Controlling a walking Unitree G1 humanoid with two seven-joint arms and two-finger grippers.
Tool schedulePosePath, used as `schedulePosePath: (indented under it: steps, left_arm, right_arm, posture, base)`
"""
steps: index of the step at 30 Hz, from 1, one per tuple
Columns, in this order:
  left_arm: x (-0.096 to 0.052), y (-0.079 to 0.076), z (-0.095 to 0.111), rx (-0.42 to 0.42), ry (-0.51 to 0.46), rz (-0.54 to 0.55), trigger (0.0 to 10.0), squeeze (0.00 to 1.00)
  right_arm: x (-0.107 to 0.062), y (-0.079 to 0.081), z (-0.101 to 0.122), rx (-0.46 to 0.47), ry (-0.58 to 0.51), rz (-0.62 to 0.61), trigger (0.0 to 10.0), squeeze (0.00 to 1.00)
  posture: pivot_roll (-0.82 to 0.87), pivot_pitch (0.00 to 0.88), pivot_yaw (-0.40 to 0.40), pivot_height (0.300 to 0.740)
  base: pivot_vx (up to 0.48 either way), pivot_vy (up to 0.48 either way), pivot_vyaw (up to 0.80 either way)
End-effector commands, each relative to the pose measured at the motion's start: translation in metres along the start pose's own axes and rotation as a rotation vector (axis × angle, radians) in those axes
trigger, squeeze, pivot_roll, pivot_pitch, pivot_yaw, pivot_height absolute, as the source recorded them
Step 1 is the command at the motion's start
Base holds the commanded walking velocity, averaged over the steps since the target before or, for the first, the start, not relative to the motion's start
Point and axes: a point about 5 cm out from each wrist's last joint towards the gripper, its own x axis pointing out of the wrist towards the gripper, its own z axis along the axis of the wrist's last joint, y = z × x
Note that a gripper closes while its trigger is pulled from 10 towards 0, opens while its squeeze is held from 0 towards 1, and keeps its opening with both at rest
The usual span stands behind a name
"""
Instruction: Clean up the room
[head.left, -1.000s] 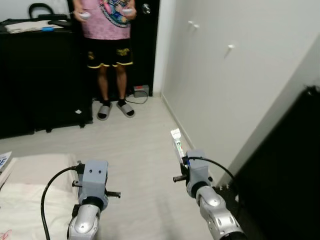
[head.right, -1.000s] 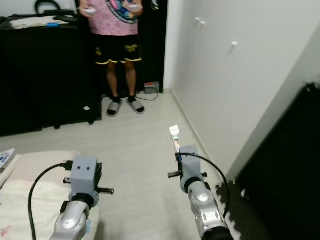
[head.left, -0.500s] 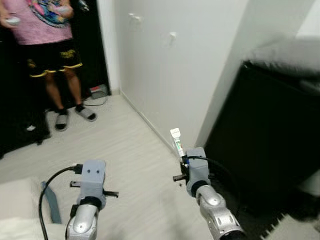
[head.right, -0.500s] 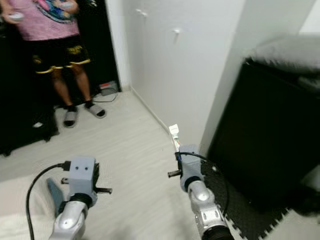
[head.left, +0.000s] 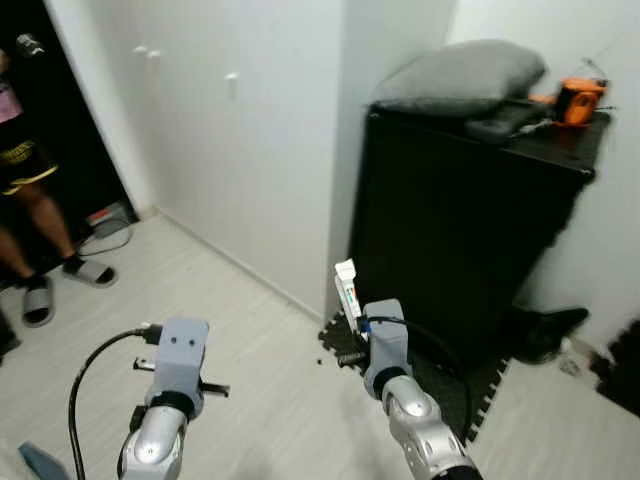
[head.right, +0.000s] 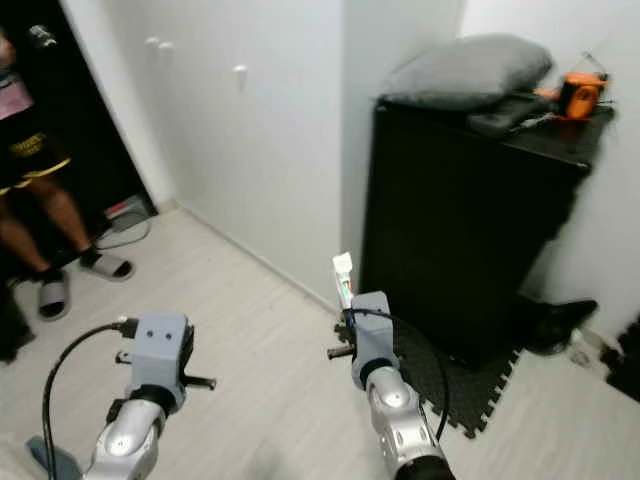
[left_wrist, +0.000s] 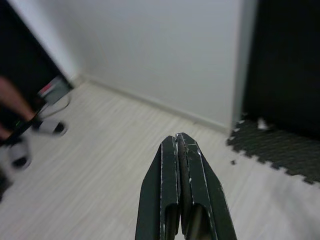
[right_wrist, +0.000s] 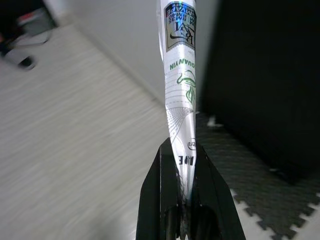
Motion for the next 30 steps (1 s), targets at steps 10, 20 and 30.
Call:
schedulePosePath:
  steps: [10,20,30]
  left_arm:
    - [-0.0031,0.0003,-0.0049,0.013,0.027,-0.016,10.0,0.00]
    - [-0.0014,-0.0009,-0.0078,-0.050,0.039,0.021,10.0,0.00]
    - [-0.0029,-0.0047,-0.0082,-0.085,0.041,0.029,10.0,0.00]
  right_arm:
    - [-0.0017,-0.0005,-0.0060,0.017,0.009,-0.018,10.0,0.00]
    - [-0.0015,-0.0067,-0.0023,0.011,-0.005,-0.035,10.0,0.00]
    - [-0.0007,-0.0101,-0.0014,-0.005,0.000,-0.034,10.0,0.00]
  posture:
    - [0.05,0.099,0.054,0.740]
    - [0.02,0.101,0.041,0.740]
    - [0.01,0.104,0.021,0.740]
  base:
    - [0.000,0.000,-0.80]
    - [0.000,0.000,-0.80]
    - [0.000,0.000,-0.80]
